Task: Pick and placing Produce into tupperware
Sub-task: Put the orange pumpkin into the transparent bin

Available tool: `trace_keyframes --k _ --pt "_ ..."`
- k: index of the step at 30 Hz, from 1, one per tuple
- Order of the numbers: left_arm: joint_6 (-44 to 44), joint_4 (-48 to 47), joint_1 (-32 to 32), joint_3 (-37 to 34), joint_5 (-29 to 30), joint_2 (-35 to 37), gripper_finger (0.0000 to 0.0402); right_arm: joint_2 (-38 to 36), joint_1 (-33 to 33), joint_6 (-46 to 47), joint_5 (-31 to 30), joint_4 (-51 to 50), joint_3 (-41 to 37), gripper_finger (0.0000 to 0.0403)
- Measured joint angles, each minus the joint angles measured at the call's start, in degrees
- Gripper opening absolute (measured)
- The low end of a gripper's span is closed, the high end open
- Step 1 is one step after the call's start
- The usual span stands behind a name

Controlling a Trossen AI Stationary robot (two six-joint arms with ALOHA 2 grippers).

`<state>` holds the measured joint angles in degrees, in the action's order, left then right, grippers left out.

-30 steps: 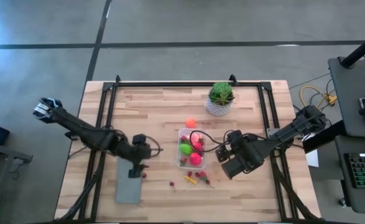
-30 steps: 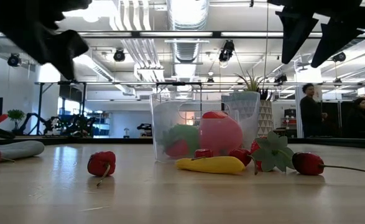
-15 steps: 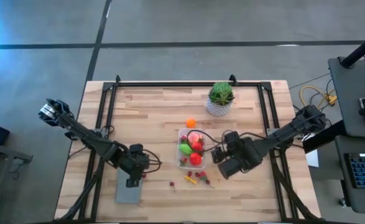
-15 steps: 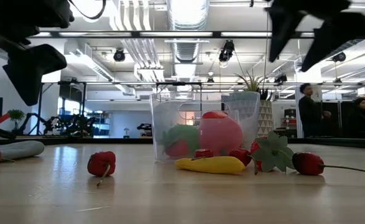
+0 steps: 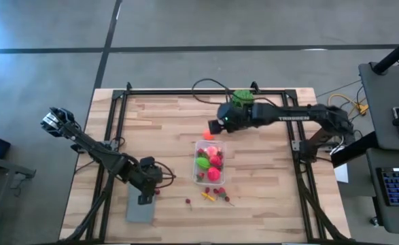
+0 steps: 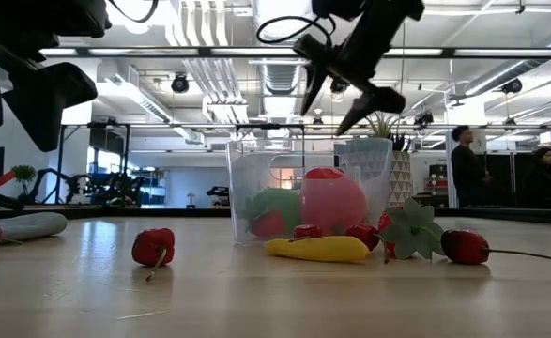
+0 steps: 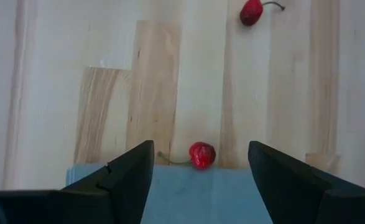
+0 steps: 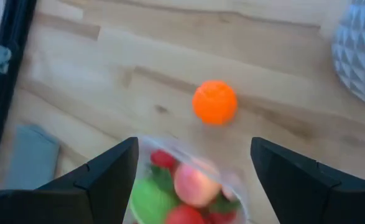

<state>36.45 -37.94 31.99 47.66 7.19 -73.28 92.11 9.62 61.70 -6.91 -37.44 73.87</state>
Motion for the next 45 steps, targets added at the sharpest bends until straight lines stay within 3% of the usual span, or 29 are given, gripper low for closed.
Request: trace_keyframes --k 6,19,25,45 --pt "2.2 0.0 0.0 -0.2 1.0 0.0 0.0247 6.3 2.9 -2.2 4.6 0.3 2.2 0.0302" --pt "3.7 -0.1 0.0 -1.3 3.7 0.4 0.0247 18.8 4.3 -3.5 5.9 -0.1 8.1 0.0302" --pt "3.7 -0.1 0.0 -1.5 3.8 0.4 0.0247 23.2 4.4 -4.1 9.7 -0.1 10.3 0.0302" --pt "3.8 0.2 0.0 -1.9 5.2 0.4 0.0247 25.1 4.4 -5.4 8.3 -0.9 12.3 0.0302"
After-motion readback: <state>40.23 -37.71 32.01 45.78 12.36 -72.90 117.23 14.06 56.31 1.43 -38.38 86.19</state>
